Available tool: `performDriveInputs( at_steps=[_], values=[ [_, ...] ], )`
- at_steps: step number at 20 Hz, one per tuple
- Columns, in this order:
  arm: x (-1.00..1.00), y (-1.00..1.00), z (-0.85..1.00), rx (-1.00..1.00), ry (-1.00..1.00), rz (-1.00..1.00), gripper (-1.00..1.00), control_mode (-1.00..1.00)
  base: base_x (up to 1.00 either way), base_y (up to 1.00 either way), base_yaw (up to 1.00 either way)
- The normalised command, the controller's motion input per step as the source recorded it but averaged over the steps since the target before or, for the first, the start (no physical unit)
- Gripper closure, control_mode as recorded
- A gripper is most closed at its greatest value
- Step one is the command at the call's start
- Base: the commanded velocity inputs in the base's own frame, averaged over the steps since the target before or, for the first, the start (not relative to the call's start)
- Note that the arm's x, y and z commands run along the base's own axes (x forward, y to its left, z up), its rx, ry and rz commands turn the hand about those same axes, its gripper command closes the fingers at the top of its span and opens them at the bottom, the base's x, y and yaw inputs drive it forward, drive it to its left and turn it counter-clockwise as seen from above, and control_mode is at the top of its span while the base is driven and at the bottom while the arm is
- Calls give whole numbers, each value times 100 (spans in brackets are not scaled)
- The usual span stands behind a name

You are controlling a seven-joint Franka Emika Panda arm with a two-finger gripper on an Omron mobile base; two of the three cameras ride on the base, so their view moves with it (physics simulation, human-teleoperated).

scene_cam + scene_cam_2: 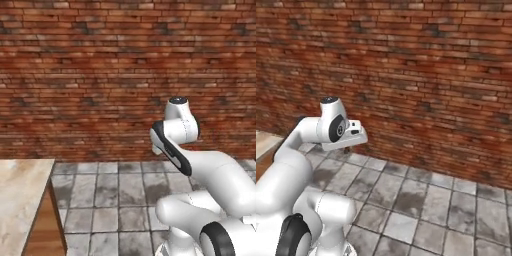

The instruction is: Take the chicken drumsticks from the pan and place one on each plate on the dining counter.

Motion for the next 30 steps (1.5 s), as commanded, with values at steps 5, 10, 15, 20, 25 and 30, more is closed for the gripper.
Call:
performDriveInputs(
  at_steps=[5,10,15,20,25,30],
  values=[
    [0,0,0,0,0,0,100,100,100,-12,47],
    [0,0,0,0,0,0,100,100,100,-26,59],
    [0,0,0,0,0,0,100,100,100,-26,66],
    [0,0,0,0,0,0,100,100,100,-39,70],
    [0,0,0,0,0,0,100,100,97,-26,77],
    [0,0,0,0,0,0,100,100,96,-19,80]
  ],
)
